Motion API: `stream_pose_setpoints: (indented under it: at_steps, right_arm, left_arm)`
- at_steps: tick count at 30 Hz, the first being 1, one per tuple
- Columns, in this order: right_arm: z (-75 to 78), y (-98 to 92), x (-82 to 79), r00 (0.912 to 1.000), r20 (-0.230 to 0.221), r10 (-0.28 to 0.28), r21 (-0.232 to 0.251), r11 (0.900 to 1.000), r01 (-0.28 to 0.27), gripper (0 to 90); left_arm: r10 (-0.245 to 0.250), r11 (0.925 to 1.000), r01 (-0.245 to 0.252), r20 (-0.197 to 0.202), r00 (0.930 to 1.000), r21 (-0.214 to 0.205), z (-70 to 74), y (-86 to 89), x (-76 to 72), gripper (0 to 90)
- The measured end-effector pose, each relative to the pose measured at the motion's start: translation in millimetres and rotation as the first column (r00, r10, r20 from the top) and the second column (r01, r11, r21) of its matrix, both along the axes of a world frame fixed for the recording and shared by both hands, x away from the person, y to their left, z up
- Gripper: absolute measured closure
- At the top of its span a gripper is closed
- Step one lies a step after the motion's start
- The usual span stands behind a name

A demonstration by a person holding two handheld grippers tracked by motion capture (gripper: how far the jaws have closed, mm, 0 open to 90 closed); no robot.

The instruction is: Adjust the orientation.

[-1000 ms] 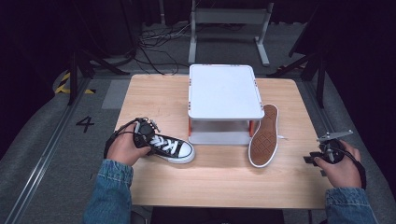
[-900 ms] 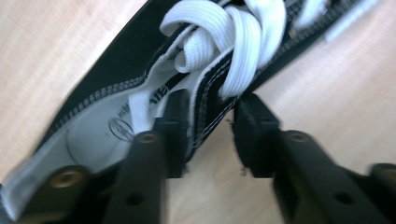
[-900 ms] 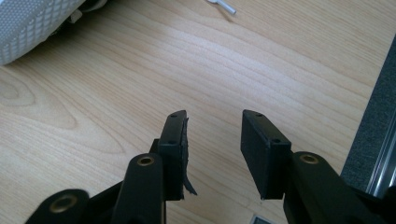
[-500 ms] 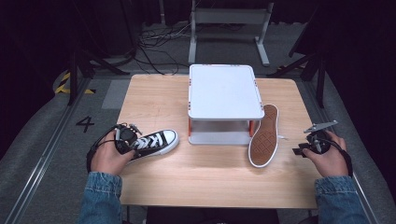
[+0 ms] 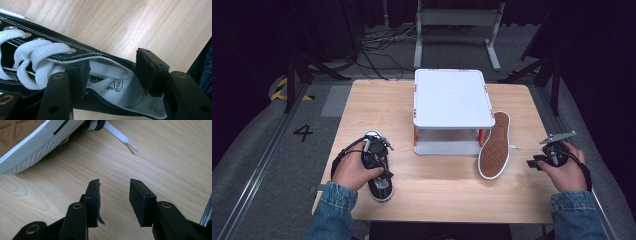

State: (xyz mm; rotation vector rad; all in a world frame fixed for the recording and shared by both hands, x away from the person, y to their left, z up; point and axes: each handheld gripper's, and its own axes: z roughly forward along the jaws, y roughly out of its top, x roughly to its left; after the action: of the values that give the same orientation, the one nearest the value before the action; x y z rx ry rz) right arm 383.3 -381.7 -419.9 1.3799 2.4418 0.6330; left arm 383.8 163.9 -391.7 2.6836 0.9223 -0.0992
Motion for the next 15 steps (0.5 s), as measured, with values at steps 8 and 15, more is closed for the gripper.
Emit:
stream_pose_setpoints:
  at_steps: [8, 15]
  right_arm:
    - [-1.2, -6.6, -4.0, 0.9999, -0.001, -0.014, -0.001, 0.9999, 0.014, 61.9]
    - [-3.8, -6.1, -7.4, 1.0, -0.003, -0.008, -0.006, 1.0, 0.008, 61.4]
  left_arm:
    - [0.053, 0.9979, -0.05, 0.075, 0.9958, -0.04, 23.7, 21.4, -3.0, 39.6]
    - [0.114, 0.9932, -0.116, 0.131, 0.9849, 0.011, 19.3, 42.6, 7.1, 29.7]
